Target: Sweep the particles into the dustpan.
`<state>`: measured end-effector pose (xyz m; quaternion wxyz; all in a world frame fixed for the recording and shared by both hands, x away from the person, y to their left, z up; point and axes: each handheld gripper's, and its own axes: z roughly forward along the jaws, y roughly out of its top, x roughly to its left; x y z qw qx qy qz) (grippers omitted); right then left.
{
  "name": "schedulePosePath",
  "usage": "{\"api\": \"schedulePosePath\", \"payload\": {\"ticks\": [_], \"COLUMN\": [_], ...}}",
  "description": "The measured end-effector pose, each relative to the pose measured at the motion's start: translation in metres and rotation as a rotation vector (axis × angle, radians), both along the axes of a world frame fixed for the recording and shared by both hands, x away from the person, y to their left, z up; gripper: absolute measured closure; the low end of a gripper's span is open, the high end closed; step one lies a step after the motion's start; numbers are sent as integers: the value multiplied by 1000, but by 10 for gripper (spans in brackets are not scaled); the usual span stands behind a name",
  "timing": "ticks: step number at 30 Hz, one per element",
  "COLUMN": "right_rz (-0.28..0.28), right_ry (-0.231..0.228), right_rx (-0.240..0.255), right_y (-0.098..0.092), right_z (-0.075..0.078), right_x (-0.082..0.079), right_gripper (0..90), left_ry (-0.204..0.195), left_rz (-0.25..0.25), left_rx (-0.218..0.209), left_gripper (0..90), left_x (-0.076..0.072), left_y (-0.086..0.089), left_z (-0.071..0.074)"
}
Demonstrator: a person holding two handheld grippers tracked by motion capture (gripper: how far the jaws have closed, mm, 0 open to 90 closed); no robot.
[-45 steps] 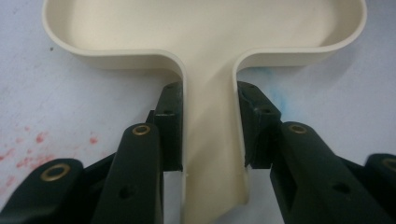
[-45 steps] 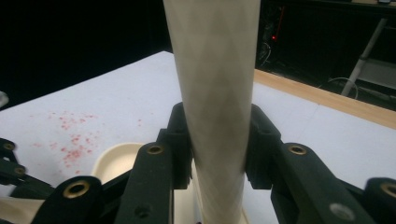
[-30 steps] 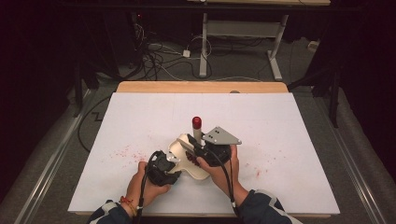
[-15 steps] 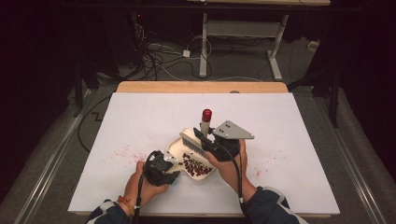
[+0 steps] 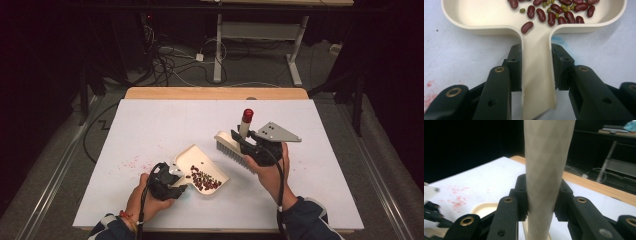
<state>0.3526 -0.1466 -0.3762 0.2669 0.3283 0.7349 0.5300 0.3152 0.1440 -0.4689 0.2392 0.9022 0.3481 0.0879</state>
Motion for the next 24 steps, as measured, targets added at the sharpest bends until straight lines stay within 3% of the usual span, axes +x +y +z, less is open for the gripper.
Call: {"api": "schedulePosePath", "payload": {"ticks": [9, 18, 24], "right_rz": [-75, -76, -54], "right_ry": [12, 18, 28], "right_rx": [-41, -52, -51], "right_y": [-21, -19, -9], "right_z": [-12, -20, -25], "right_x": [10, 13, 13], "right_gripper": [703, 703, 703], "left_ry": [13, 38, 40], "left_rz": [-10, 6, 15], "left_rx": [9, 1, 1], "left_gripper": [638, 638, 637], "left_x": [-1, -12, -17], "left_y": [7, 27, 29], "left_z": [1, 2, 0]}}
